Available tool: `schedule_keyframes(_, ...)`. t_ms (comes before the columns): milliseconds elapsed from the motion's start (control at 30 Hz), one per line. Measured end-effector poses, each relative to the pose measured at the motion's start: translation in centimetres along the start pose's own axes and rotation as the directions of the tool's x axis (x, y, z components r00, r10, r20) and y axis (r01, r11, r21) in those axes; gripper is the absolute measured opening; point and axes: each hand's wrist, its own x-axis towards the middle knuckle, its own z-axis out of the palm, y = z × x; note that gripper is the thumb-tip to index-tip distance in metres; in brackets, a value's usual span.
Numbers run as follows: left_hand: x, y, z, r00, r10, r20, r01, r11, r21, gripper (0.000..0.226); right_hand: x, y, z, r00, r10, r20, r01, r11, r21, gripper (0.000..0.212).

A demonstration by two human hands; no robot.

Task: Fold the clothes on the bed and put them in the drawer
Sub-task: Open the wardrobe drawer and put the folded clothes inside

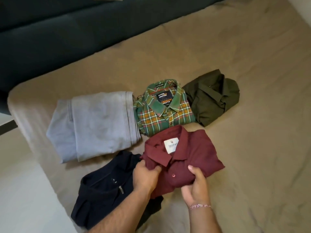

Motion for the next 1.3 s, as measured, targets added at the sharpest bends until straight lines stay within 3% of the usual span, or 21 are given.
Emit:
schedule_keyframes(133, -3.8, 3.4, -2.8, 0.973, 0.228, 0.033, -0.212, 0.943, -0.255, 0.037, -2.5, -2.2, 2.2, 0.994, -0.051, 0.093, 0.034, 0.985, 0.169, 0.050)
schedule_keyframes(233, -2.7, 7.6, -4.2, 0.931, 0.363, 0.037, -0.335, 0.890, -0.309, 0.032, -0.2, -4.1, 5.1, 0.972, -0.170, 0.162, 0.149, 0.979, 0.138, 0.052)
schedule_keyframes(333, 2.6, 11.3, -3.7, 0.946, 0.318, 0.055, -0.282, 0.897, -0.341, 0.036, 5.0, -6.1, 9.1, 0.944, -0.233, 0.233, 0.240, 0.971, -0.006, 0.050)
schedule_keyframes(400, 6.3, 12.6, -2.9, 0.976, 0.217, 0.008, -0.207, 0.940, -0.273, 0.052, 8.3, -7.2, 11.1, 0.958, -0.248, 0.145, 0.278, 0.930, -0.242, 0.039)
schedule_keyframes(467, 8.9, 13.0, -2.0, 0.993, 0.110, -0.041, -0.115, 0.974, -0.192, 0.071, 10.1, -7.5, 12.1, 0.972, -0.225, 0.069, 0.231, 0.859, -0.457, 0.048)
schedule_keyframes(533, 10.6, 12.8, -0.5, 0.993, 0.079, -0.091, -0.095, 0.976, -0.194, 0.086, 10.8, -7.3, 12.9, 0.983, -0.172, 0.065, 0.183, 0.877, -0.444, 0.055)
schedule_keyframes(633, 9.5, 13.3, 0.6, 0.988, 0.057, -0.142, -0.102, 0.937, -0.335, 0.092, 11.3, -6.6, 13.8, 0.993, -0.118, 0.030, 0.121, 0.959, -0.257, 0.057)
schedule_keyframes(733, 9.4, 13.2, 0.4, 0.980, 0.057, -0.191, -0.124, 0.924, -0.361, 0.093, 11.1, -5.7, 14.6, 0.997, 0.007, 0.078, 0.009, 0.980, -0.200, 0.034)
schedule_keyframes(767, 9.3, 13.1, 0.1, 0.981, 0.082, -0.178, -0.143, 0.919, -0.367, 0.087, 10.8, -5.3, 14.7, 0.994, 0.049, 0.100, -0.026, 0.976, -0.216, 0.033)
schedule_keyframes(867, 7.5, 14.2, -0.7, 0.982, 0.156, -0.103, -0.185, 0.885, -0.427, 0.032, 9.5, -5.5, 15.4, 0.977, 0.098, 0.191, -0.060, 0.979, -0.194, 0.039)
schedule_keyframes(900, 6.6, 14.3, -1.0, 0.978, 0.174, -0.113, -0.206, 0.877, -0.434, 0.024, 8.8, -5.5, 15.7, 0.971, 0.097, 0.219, -0.062, 0.985, -0.162, 0.042)
schedule_keyframes(1000, 3.8, 14.6, -0.5, 0.953, 0.215, -0.211, -0.289, 0.854, -0.432, 0.015, 7.9, -7.3, 15.6, 0.967, 0.005, 0.255, 0.017, 0.996, -0.085, 0.039)
schedule_keyframes(1100, 2.0, 14.9, 1.2, 0.935, 0.217, -0.281, -0.328, 0.832, -0.448, 0.013, 7.8, -9.9, 15.9, 0.957, -0.088, 0.276, 0.125, 0.985, -0.117, 0.037)
schedule_keyframes(1233, 0.2, 18.4, 5.6, 0.898, 0.347, -0.272, -0.441, 0.728, -0.525, 0.011, 10.1, -14.8, 15.1, 0.921, -0.231, 0.313, 0.259, 0.965, -0.050, 0.060)
schedule_keyframes(1300, 1.2, 20.3, 9.5, 0.897, 0.402, -0.185, -0.432, 0.704, -0.564, 0.014, 11.4, -18.2, 14.3, 0.901, -0.278, 0.333, 0.295, 0.955, 0.000, 0.053)
